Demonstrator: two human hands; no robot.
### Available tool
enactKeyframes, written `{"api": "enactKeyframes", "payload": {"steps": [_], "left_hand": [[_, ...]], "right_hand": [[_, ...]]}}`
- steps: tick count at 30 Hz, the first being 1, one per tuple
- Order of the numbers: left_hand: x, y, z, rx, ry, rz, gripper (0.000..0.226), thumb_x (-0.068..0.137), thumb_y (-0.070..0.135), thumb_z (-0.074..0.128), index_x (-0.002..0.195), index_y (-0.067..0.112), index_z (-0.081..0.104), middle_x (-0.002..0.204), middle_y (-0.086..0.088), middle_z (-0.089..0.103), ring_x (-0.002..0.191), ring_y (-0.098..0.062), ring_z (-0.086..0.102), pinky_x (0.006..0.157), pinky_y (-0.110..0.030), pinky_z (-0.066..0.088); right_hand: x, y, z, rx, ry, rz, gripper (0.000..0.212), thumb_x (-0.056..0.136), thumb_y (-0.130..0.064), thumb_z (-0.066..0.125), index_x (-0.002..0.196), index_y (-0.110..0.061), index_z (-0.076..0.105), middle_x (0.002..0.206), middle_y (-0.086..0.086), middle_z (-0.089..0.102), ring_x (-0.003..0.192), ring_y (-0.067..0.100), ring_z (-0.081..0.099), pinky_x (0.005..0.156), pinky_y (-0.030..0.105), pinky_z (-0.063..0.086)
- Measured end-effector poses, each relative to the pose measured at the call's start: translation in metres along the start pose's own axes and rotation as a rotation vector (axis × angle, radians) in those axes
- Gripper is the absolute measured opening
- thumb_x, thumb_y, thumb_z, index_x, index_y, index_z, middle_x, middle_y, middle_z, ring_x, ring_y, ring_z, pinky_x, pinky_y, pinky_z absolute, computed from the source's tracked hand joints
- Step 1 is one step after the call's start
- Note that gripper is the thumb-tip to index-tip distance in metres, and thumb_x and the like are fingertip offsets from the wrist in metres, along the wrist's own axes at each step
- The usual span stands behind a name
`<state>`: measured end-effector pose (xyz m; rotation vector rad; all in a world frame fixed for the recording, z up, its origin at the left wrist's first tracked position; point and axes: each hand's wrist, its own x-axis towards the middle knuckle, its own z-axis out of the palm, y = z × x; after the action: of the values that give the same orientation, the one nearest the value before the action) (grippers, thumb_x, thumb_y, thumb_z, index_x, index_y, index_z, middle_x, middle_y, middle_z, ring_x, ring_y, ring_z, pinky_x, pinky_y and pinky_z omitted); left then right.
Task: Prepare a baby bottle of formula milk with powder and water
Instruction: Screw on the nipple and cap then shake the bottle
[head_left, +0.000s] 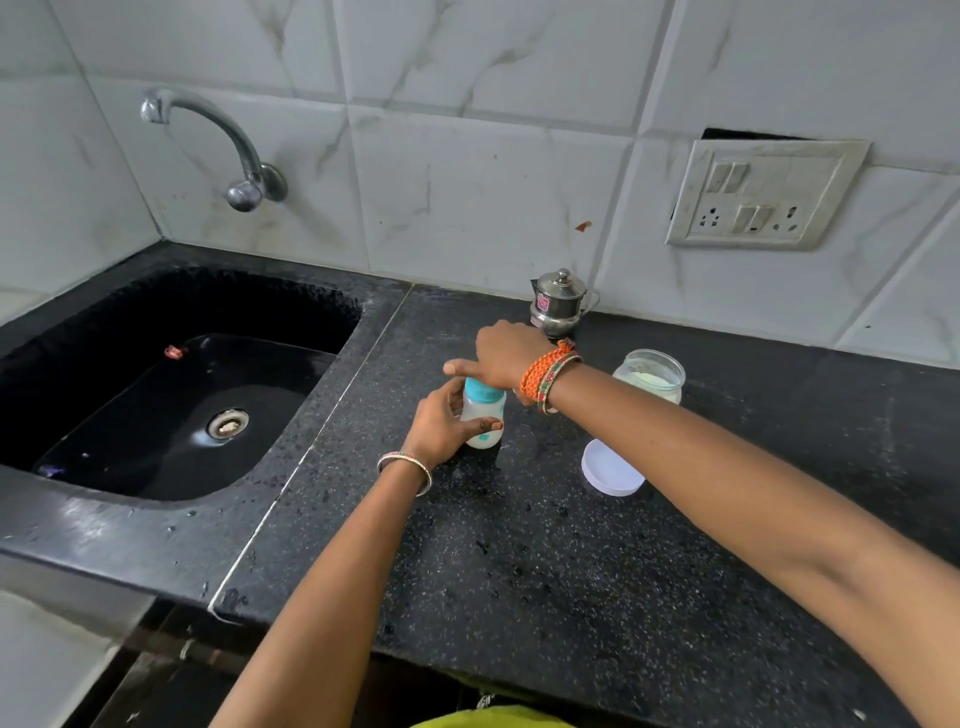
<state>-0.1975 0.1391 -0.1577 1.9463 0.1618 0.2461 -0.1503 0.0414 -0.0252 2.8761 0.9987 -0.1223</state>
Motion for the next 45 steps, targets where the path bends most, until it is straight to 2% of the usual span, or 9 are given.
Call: {"api": "enactKeyframes", "payload": {"steps": [4, 8, 11, 19, 22, 27, 34, 39, 45], "left_hand": [[0.0, -0.001, -0.001, -0.025, -0.007, -0.024, 0.068, 0.066, 0.021, 0.085, 0.126, 0.013, 0.053, 0.121, 0.0, 0.063, 0.109, -0.013, 0.059, 0.098, -0.028, 0.044], [-0.001, -0.002, 0.003, -0.052, 0.002, -0.029, 0.061, 0.066, 0.021, 0.084, 0.12, 0.018, 0.054, 0.112, 0.007, 0.062, 0.103, -0.007, 0.058, 0.091, -0.02, 0.042], [-0.003, -0.002, 0.002, -0.066, 0.004, -0.02, 0.057, 0.066, 0.018, 0.084, 0.114, 0.025, 0.054, 0.106, 0.011, 0.063, 0.095, 0.002, 0.06, 0.082, -0.009, 0.044], [0.0, -0.007, 0.003, -0.062, 0.015, -0.022, 0.05, 0.071, 0.018, 0.081, 0.115, 0.014, 0.058, 0.108, 0.004, 0.067, 0.099, -0.007, 0.062, 0.091, -0.024, 0.049], [-0.001, -0.007, 0.003, -0.087, -0.012, -0.011, 0.052, 0.072, 0.016, 0.081, 0.117, 0.014, 0.055, 0.109, 0.005, 0.065, 0.096, -0.001, 0.061, 0.084, -0.01, 0.048], [-0.004, -0.007, 0.006, -0.113, 0.007, -0.011, 0.049, 0.072, 0.013, 0.08, 0.115, 0.014, 0.055, 0.109, 0.002, 0.065, 0.095, 0.003, 0.06, 0.077, -0.002, 0.044], [-0.006, -0.01, 0.006, -0.171, -0.036, -0.02, 0.056, 0.069, 0.014, 0.083, 0.118, 0.019, 0.056, 0.115, 0.002, 0.066, 0.107, -0.009, 0.062, 0.097, -0.027, 0.048], [-0.006, -0.011, 0.001, -0.309, -0.126, -0.069, 0.057, 0.072, 0.006, 0.078, 0.121, 0.016, 0.053, 0.122, -0.003, 0.063, 0.115, -0.016, 0.06, 0.102, -0.035, 0.046], [-0.008, -0.01, 0.004, -0.367, -0.157, -0.066, 0.048, 0.079, 0.002, 0.071, 0.119, 0.019, 0.051, 0.121, -0.003, 0.062, 0.113, -0.018, 0.06, 0.098, -0.031, 0.049]], "right_hand": [[-0.005, 0.008, -0.017, -0.048, 0.131, 0.043, 0.062, 0.09, -0.063, 0.038, 0.063, -0.009, 0.05, 0.064, 0.001, 0.052, 0.07, 0.023, 0.057, 0.064, 0.032, 0.039], [-0.007, 0.012, -0.022, 0.206, 0.128, -0.187, 0.017, 0.08, -0.023, 0.064, 0.096, -0.019, 0.063, 0.093, -0.001, 0.055, 0.096, 0.02, 0.058, 0.071, 0.029, 0.039], [-0.01, 0.01, -0.012, 0.102, -0.189, -0.259, 0.046, 0.082, -0.008, 0.062, 0.125, -0.024, 0.054, 0.12, 0.006, 0.051, 0.109, 0.022, 0.05, 0.083, 0.033, 0.044], [-0.005, 0.011, 0.011, 0.099, 0.012, -0.073, 0.072, 0.08, -0.06, 0.06, 0.127, -0.008, 0.043, 0.115, 0.013, 0.062, 0.097, 0.032, 0.063, 0.071, 0.036, 0.046], [-0.002, 0.014, 0.013, 0.015, -0.058, -0.133, 0.085, 0.077, -0.034, 0.074, 0.144, -0.017, 0.026, 0.131, 0.014, 0.049, 0.118, 0.036, 0.051, 0.087, 0.042, 0.047], [0.003, 0.017, 0.02, 0.236, 0.059, -0.108, 0.039, 0.071, -0.029, 0.078, 0.101, -0.011, 0.059, 0.11, 0.013, 0.059, 0.09, 0.029, 0.06, 0.065, 0.03, 0.044], [0.011, 0.014, 0.034, 0.159, 0.285, 0.055, 0.056, 0.082, -0.069, 0.042, 0.065, -0.016, 0.05, 0.086, 0.012, 0.068, 0.081, 0.032, 0.064, 0.061, 0.031, 0.036], [0.01, 0.035, 0.023, 0.791, -0.347, -0.199, 0.044, 0.087, -0.019, 0.065, 0.128, -0.006, 0.052, 0.132, 0.014, 0.055, 0.114, 0.023, 0.055, 0.093, 0.029, 0.045], [-0.011, 0.042, 0.062, 1.297, -0.119, -0.183, 0.043, 0.083, 0.009, 0.062, 0.126, 0.004, 0.054, 0.13, 0.02, 0.057, 0.111, 0.018, 0.056, 0.098, 0.03, 0.048]]}}
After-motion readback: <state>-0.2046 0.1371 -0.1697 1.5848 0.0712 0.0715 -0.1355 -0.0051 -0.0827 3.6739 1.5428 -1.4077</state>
